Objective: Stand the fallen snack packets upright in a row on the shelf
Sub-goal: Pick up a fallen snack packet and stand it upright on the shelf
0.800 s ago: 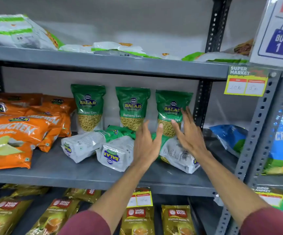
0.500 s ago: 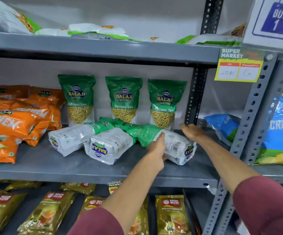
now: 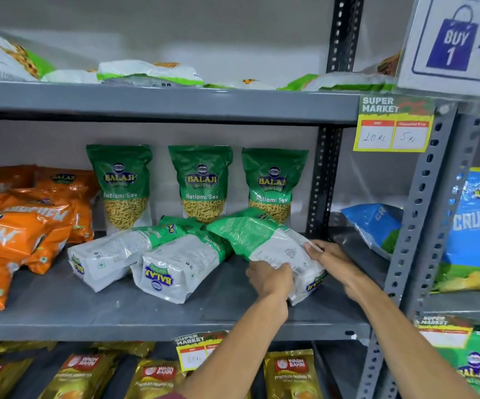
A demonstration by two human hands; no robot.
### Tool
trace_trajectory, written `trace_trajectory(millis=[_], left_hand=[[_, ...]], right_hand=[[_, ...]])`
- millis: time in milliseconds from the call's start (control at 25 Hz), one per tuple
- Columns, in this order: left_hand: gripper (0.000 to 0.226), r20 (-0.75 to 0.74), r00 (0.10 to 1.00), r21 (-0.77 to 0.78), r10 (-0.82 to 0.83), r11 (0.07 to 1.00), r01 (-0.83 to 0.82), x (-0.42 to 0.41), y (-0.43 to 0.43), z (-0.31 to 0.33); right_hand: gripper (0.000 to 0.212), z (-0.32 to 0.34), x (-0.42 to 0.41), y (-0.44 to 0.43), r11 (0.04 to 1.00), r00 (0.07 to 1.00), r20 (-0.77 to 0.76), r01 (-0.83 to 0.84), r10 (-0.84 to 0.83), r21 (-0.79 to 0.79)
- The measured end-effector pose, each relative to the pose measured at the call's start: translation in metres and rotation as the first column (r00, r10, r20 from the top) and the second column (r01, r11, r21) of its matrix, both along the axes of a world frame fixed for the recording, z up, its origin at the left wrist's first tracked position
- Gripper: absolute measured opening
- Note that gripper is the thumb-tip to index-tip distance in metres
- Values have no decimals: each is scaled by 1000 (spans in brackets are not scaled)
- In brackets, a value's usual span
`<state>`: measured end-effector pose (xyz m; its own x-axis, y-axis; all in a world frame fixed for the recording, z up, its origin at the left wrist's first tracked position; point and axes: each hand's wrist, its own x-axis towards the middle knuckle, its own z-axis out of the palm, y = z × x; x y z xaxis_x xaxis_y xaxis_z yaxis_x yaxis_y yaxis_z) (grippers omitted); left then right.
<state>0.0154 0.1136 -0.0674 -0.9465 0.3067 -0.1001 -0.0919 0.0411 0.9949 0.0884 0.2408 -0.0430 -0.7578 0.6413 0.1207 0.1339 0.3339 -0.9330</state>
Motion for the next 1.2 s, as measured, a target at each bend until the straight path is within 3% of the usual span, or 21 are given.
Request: trace_trajectory(millis=[120, 200, 320, 400, 520, 720, 800, 880, 920, 1040, 1200], left_hand=[[61, -158, 987, 87, 19, 996, -6, -8, 2, 0], [65, -253, 967, 114, 32, 993, -3, -21, 3, -2], [63, -336, 942, 87, -18, 995, 50, -38, -1, 2], [66, -412, 909, 14, -68, 997, 81, -46, -5, 6], [71, -494, 857, -89, -145, 989, 116, -50, -6, 8], [72, -475, 862, -99, -179, 984, 149, -46, -9, 14], [72, -521, 848, -130, -102, 991, 39, -40, -12, 12], [61, -604, 797, -94, 34, 989, -113, -31, -15, 7], [51, -637, 768, -37, 63, 993, -112, -26, -17, 3], [24, -676, 736, 45, -31, 995, 84, -15, -21, -6], [48, -582, 810, 118, -69, 979, 169, -23, -25, -2]], right_hand=[[31, -1, 2, -6, 999, 987, -160, -28, 22, -37], [54, -2, -2, -2, 999, 974, -225, -45, 42, -8], [76, -7, -15, 0, 999, 979, -206, 13, -3, 47], [69, -16, -26, 2, 982, 985, -133, 127, -108, 138], [66, -36, -32, 5, 968, 974, -108, 212, -198, 138], [65, -45, -35, 8, 963, 968, -134, 232, -214, 140], [65, -43, -32, 3, 960, 964, -133, 247, -229, 133], [63, -39, -27, -7, 947, 953, -152, 284, -262, 152], [62, -38, -24, -14, 932, 946, -152, 311, -286, 187], [58, -34, -14, -52, 843, 931, -63, 354, -360, 405], [51, -33, -10, -108, 789, 964, 6, 213, -265, 577]])
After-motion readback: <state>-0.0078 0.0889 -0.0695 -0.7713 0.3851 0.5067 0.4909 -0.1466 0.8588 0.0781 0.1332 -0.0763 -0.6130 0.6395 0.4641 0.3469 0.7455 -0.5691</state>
